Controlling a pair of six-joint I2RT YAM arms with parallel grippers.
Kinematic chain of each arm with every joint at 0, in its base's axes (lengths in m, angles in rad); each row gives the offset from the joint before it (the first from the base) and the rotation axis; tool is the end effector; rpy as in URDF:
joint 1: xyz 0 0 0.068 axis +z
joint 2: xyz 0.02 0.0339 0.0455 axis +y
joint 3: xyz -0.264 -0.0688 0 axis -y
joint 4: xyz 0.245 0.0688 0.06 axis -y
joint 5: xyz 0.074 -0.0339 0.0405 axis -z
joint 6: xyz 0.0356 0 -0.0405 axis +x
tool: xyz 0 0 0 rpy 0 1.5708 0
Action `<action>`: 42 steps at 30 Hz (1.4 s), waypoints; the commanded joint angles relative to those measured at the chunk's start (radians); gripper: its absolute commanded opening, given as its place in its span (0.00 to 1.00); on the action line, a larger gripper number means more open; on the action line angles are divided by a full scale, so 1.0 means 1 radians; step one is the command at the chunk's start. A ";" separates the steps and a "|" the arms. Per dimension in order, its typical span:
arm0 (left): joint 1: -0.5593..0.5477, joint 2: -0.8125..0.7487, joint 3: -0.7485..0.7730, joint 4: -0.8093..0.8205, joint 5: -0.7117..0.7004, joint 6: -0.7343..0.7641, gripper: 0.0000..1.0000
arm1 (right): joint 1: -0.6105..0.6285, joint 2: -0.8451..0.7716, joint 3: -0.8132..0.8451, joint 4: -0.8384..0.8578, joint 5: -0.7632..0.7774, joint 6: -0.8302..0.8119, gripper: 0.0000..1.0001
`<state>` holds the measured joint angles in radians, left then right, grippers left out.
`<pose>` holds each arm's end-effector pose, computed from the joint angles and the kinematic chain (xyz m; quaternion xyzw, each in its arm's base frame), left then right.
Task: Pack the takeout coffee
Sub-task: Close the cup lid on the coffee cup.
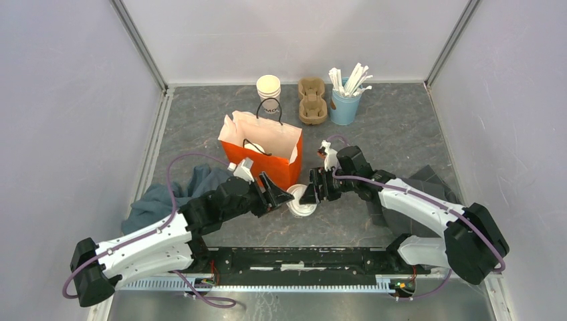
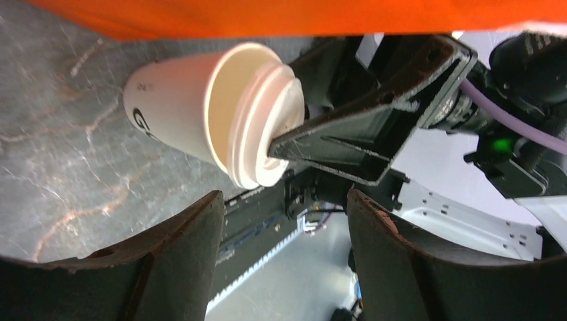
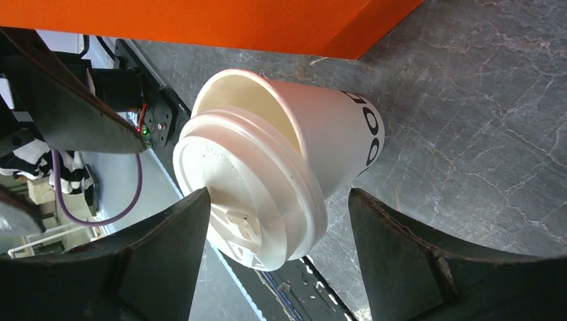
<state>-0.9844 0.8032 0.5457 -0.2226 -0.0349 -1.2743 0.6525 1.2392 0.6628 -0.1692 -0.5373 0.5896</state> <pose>0.1040 -0.1543 0.2485 -0.1324 0.8445 -0.4625 0.2351 0.1868 0.1657 0.2089 -0.1342 0.8794 0.4227 0.1729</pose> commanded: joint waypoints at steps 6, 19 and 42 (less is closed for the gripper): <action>-0.007 -0.040 -0.067 0.124 -0.166 0.077 0.66 | -0.007 0.013 0.119 -0.053 0.096 -0.031 0.82; -0.009 0.147 -0.029 0.202 -0.081 0.131 0.73 | -0.003 0.044 0.180 -0.099 0.100 -0.035 0.72; -0.011 0.153 -0.045 0.150 -0.166 0.061 0.48 | 0.113 -0.050 0.306 -0.402 0.299 -0.468 0.98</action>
<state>-0.9905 0.9550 0.4904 -0.0814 -0.1738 -1.1965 0.7418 1.2285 0.9794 -0.5388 -0.2943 0.2146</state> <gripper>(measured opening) 0.483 0.979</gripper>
